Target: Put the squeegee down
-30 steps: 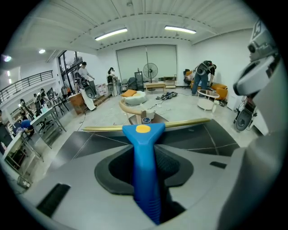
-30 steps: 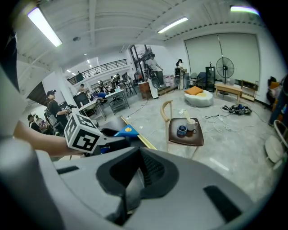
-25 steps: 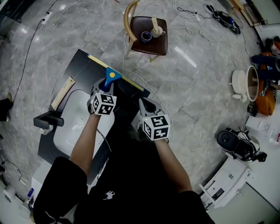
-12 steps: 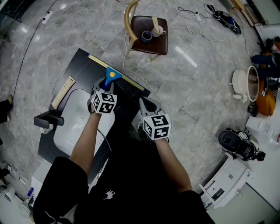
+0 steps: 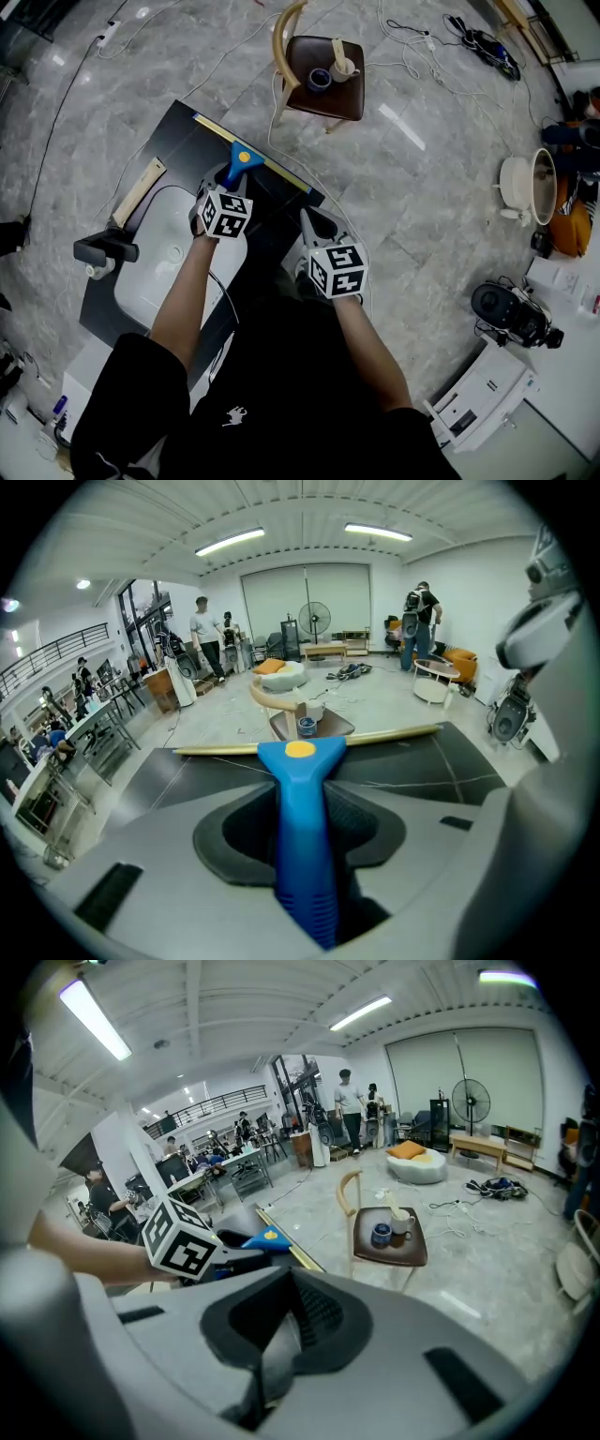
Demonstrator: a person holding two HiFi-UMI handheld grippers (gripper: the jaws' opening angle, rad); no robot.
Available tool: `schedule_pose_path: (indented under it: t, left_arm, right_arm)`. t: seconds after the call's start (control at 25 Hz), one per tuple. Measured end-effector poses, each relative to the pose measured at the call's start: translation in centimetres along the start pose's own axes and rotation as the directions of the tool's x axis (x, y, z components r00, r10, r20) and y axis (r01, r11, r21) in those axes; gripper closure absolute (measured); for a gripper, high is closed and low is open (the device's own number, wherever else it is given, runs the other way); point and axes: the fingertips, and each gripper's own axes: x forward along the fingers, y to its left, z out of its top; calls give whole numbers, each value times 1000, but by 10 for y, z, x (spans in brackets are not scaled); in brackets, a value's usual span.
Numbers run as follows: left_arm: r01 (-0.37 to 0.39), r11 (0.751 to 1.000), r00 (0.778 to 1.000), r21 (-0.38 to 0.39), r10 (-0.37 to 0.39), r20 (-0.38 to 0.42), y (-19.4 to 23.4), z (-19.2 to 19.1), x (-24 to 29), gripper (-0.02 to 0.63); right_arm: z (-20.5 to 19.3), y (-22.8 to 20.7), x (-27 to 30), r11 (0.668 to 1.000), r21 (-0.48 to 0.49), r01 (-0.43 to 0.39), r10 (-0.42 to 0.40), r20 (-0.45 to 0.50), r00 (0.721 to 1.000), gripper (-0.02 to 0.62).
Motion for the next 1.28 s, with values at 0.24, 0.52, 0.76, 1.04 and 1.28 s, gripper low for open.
schedule_pose_path:
  t: [0.24,0.52,0.76,1.04,1.28]
  left_arm:
    - [-5,1000,1000,-11,5,7,2,-3,-16,318]
    - [-82,994,993,-75,88,75,-4,7,-69,389]
    - [-134,978,980,-157,154,123,-20,11,-118,458]
    - [-185,950,959,-252,231,165,-43,14,-171,516]
    - [-236,925,932,-298,303,201,-70,17,-217,601]
  right_arm:
    - [7,3,-9,999,-8,-35,35,33,999,594]
    - [20,1,-30,996,-39,-81,85,101,991,594]
    - [28,8,-59,985,-112,-134,151,159,976,594]
    - [30,27,-95,950,-233,-209,257,198,946,594]
    - [28,33,-137,926,-297,-233,308,238,921,594]
